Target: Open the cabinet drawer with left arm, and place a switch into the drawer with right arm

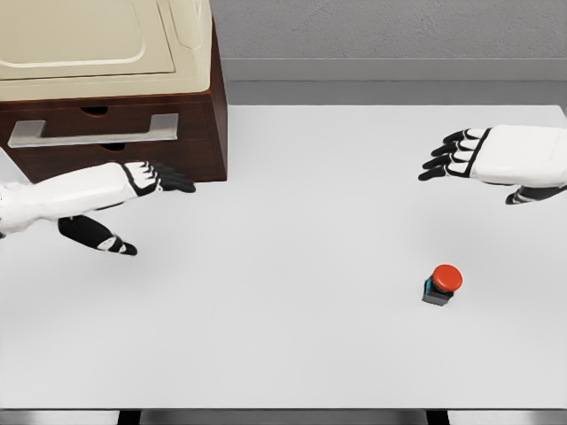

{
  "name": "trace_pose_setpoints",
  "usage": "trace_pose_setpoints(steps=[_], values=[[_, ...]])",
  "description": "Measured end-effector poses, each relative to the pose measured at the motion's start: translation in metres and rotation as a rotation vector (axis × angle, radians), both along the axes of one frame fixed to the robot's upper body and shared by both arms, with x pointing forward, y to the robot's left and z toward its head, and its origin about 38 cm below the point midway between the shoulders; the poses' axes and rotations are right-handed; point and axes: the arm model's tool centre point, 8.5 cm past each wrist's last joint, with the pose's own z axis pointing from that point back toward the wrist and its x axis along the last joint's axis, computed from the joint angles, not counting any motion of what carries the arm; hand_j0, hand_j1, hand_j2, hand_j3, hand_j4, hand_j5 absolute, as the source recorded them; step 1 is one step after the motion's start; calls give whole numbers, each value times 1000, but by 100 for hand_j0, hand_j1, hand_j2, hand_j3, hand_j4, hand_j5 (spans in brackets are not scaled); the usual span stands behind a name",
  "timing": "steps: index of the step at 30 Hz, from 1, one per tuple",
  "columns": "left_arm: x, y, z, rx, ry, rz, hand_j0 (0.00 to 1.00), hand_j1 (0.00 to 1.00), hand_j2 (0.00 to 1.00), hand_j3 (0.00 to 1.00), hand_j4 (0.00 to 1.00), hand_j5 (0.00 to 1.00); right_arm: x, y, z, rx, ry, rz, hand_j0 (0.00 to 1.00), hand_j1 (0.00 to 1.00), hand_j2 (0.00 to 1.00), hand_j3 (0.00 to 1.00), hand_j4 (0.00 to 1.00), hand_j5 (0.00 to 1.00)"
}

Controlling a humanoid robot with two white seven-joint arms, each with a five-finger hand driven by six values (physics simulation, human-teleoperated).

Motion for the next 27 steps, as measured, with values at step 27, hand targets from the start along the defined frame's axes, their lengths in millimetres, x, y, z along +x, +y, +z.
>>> trace_pose_setpoints(steps=[27], values=[[24, 53, 44, -73, 417, 203, 100, 100, 100, 100, 100, 100, -1, -10, -18, -33, 48, -25, 100, 100, 100, 100, 100, 100]])
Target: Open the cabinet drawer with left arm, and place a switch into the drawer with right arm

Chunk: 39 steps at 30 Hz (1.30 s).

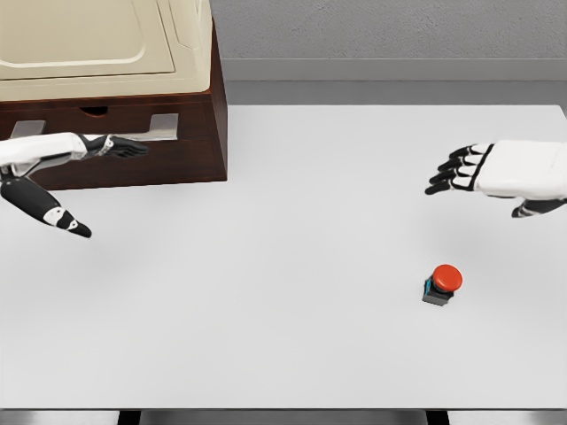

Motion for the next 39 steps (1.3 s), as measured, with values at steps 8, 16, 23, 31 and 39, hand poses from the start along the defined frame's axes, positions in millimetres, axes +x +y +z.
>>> trace_pose_setpoints(steps=[8, 16, 23, 31, 39], values=[[15, 3, 24, 65, -54, 68, 100, 100, 100, 100, 100, 100, 5, -21, 0, -14, 6, -64, 100, 100, 100, 100, 100, 100], [29, -8, 10, 157, -65, 96, 100, 100, 100, 100, 100, 100, -7, 2, -30, -28, 86, 12, 100, 100, 100, 100, 100, 100], [39, 12, 6, 177, -54, 185, 100, 100, 100, 100, 100, 100, -16, 13, -46, -38, 132, 52, 100, 100, 100, 100, 100, 100], [43, 25, -2, 210, -49, 229, 100, 100, 100, 100, 100, 100, -17, 14, -46, -41, 135, 56, 100, 100, 100, 100, 100, 100], [43, 32, -7, 226, -35, 254, 100, 100, 100, 100, 100, 100, -17, 15, -45, -38, 132, 60, 100, 100, 100, 100, 100, 100]])
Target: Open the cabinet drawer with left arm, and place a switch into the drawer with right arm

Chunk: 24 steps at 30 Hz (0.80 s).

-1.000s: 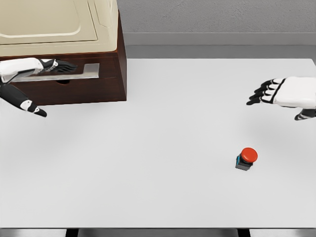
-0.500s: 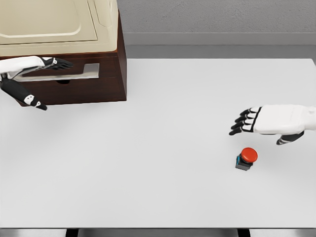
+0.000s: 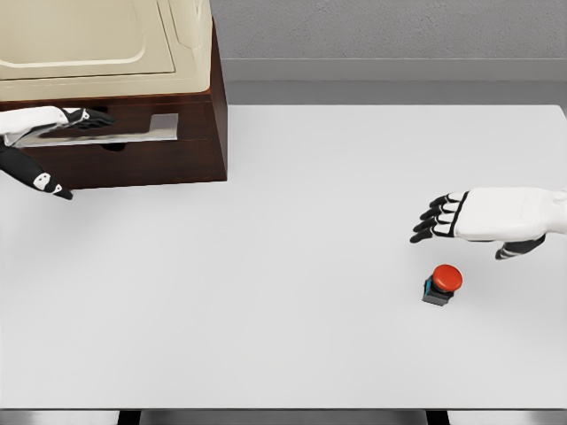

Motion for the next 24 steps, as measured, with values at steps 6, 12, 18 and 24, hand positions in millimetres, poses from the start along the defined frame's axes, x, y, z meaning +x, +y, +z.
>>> trace_pose_setpoints(steps=[6, 12, 18, 24], values=[[0, 4, -6, -1, 14, 14, 100, 100, 100, 100, 100, 100, -5, 2, -9, -5, 27, 10, 100, 100, 100, 100, 100, 100], [-1, 6, -9, -1, 22, 18, 100, 100, 100, 100, 100, 100, -11, 0, -22, -18, 66, 10, 100, 100, 100, 100, 100, 100], [-7, 5, -9, 15, 19, 7, 100, 100, 100, 100, 100, 100, -12, -1, -23, -21, 71, 9, 100, 100, 100, 100, 100, 100], [-15, 5, -8, 34, 24, -12, 100, 100, 100, 100, 100, 100, -14, 0, -27, -22, 81, 13, 100, 100, 100, 100, 100, 100]])
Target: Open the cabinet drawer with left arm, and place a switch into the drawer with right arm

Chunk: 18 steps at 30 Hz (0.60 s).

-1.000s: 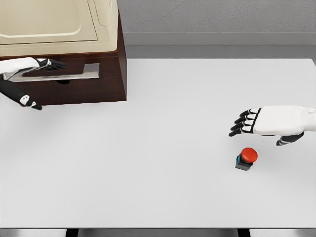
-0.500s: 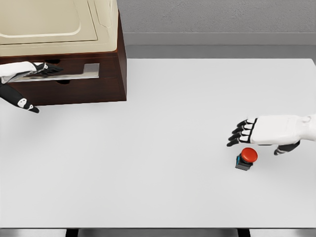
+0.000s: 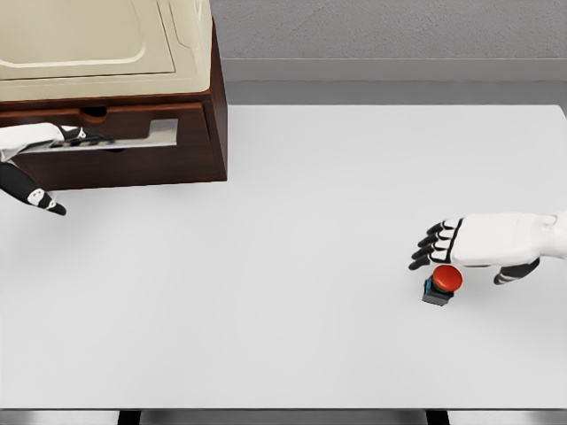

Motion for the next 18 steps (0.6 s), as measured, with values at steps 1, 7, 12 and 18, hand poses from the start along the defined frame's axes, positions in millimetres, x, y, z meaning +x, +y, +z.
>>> trace_pose_setpoints(steps=[1, 7, 12, 18], values=[[-1, 0, 0, 3, 0, -3, 100, 100, 100, 100, 100, 100, -1, 1, -2, -1, 5, 2, 100, 100, 100, 100, 100, 100], [-9, -2, 0, 45, 1, -30, 100, 100, 100, 100, 100, 100, -3, 3, -7, -2, 22, 9, 100, 100, 100, 100, 100, 100], [-16, -2, 4, 52, 3, -40, 100, 100, 100, 100, 100, 100, -3, 6, -9, 4, 24, 15, 100, 100, 100, 100, 100, 100], [-26, -2, 6, 62, 16, -62, 100, 100, 100, 100, 100, 100, -3, 10, -11, 11, 28, 24, 100, 100, 100, 100, 100, 100]])
